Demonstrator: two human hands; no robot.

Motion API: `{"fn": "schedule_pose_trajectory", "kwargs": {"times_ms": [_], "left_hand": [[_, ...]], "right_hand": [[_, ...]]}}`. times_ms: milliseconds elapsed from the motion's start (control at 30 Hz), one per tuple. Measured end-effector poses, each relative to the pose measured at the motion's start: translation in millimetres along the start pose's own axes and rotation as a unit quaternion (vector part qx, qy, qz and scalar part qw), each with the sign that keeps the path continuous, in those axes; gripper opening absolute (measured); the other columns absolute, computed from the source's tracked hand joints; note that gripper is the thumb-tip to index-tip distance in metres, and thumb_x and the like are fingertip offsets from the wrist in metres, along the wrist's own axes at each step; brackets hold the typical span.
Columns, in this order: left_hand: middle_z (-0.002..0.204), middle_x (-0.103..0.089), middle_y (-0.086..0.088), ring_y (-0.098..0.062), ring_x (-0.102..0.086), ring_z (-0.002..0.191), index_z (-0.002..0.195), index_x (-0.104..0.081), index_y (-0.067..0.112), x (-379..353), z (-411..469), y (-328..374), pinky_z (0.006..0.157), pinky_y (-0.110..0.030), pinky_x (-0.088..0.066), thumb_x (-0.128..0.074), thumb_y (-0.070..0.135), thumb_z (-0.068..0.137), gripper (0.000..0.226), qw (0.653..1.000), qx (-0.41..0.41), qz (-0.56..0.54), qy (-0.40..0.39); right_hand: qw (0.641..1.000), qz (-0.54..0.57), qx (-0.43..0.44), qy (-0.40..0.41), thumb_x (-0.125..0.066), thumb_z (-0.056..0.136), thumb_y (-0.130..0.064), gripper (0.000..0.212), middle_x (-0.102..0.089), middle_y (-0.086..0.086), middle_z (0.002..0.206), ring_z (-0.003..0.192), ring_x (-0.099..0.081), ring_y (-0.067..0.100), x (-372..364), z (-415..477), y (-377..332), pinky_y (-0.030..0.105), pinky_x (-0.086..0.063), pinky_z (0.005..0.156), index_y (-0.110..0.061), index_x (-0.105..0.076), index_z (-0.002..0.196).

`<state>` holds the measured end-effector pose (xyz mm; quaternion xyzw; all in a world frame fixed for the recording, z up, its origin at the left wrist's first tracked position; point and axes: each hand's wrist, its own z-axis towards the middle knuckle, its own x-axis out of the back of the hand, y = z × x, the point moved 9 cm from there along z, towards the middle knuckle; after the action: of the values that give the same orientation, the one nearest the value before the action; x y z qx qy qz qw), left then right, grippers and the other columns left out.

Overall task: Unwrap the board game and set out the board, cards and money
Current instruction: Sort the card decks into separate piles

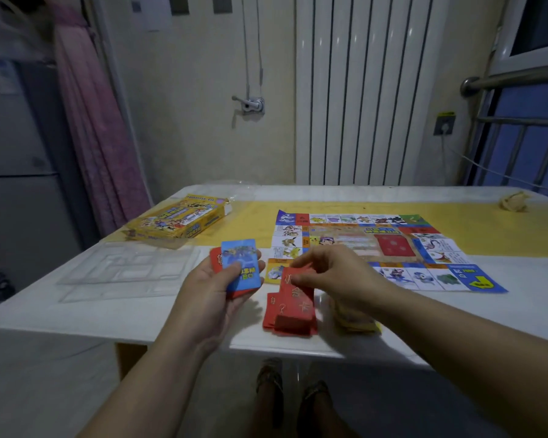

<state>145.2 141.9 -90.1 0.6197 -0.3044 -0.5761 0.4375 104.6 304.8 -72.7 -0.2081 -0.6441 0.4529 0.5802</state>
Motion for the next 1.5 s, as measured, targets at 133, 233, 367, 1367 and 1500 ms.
{"fn": "schedule_pose_trajectory", "kwargs": {"times_ms": [133,233,367,1367,1500], "left_hand": [[0.081,-0.075,-0.006,-0.014,-0.072,0.075,0.101,-0.062,0.007,4.2,-1.9,-5.7,0.056,-0.021,-0.055,-0.045,-0.004,0.094,0.021,1.000,0.001,0.021,-0.006],[0.086,-0.074,-0.010,-0.016,-0.072,0.073,0.102,-0.063,0.005,-0.8,-4.7,-12.1,0.055,-0.022,-0.055,-0.048,-0.005,0.092,0.020,1.000,0.010,0.022,-0.019],[0.096,-0.073,-0.015,-0.023,-0.070,0.078,0.108,-0.062,0.005,-21.5,-8.6,-22.0,0.061,-0.029,-0.057,-0.054,-0.006,0.087,0.026,0.998,0.017,0.030,-0.059],[0.093,-0.073,-0.010,-0.018,-0.071,0.085,0.098,-0.060,0.005,-135.4,-5.3,-70.2,0.064,-0.027,-0.059,-0.035,-0.005,0.096,0.028,0.985,0.106,0.072,-0.115],[0.091,-0.075,-0.008,-0.016,-0.072,0.083,0.105,-0.061,0.004,-136.6,-10.8,-73.0,0.059,-0.025,-0.057,-0.039,-0.003,0.097,0.025,0.981,0.109,0.081,-0.140]], "right_hand": [[0.971,-0.235,0.018,0.036,-0.072,0.080,-0.040,0.028,-0.060,-0.007,0.097,0.094,-0.056,0.012,-15.0,4.1,6.7,0.034,-0.048,0.083,-0.027,-0.064,0.104],[0.952,-0.282,0.080,0.091,-0.066,0.083,-0.044,0.030,-0.057,-0.007,0.102,0.097,-0.052,0.010,-5.3,2.1,-6.4,0.032,-0.040,0.086,-0.028,-0.063,0.108],[0.995,0.001,0.086,0.057,-0.062,0.087,-0.039,0.019,-0.063,-0.008,0.086,0.073,-0.056,0.001,7.6,-4.0,-26.7,0.023,-0.045,0.069,-0.021,-0.065,0.093],[0.975,-0.155,-0.073,0.140,-0.068,0.082,-0.016,0.011,-0.070,-0.012,0.066,0.070,-0.066,0.008,138.1,-83.1,74.3,0.025,-0.052,0.069,-0.019,-0.077,0.075],[0.956,-0.261,-0.100,0.085,-0.069,0.083,-0.026,0.011,-0.059,-0.017,0.069,0.071,-0.057,0.004,123.5,-84.1,94.6,0.023,-0.045,0.066,-0.031,-0.066,0.073]]}}
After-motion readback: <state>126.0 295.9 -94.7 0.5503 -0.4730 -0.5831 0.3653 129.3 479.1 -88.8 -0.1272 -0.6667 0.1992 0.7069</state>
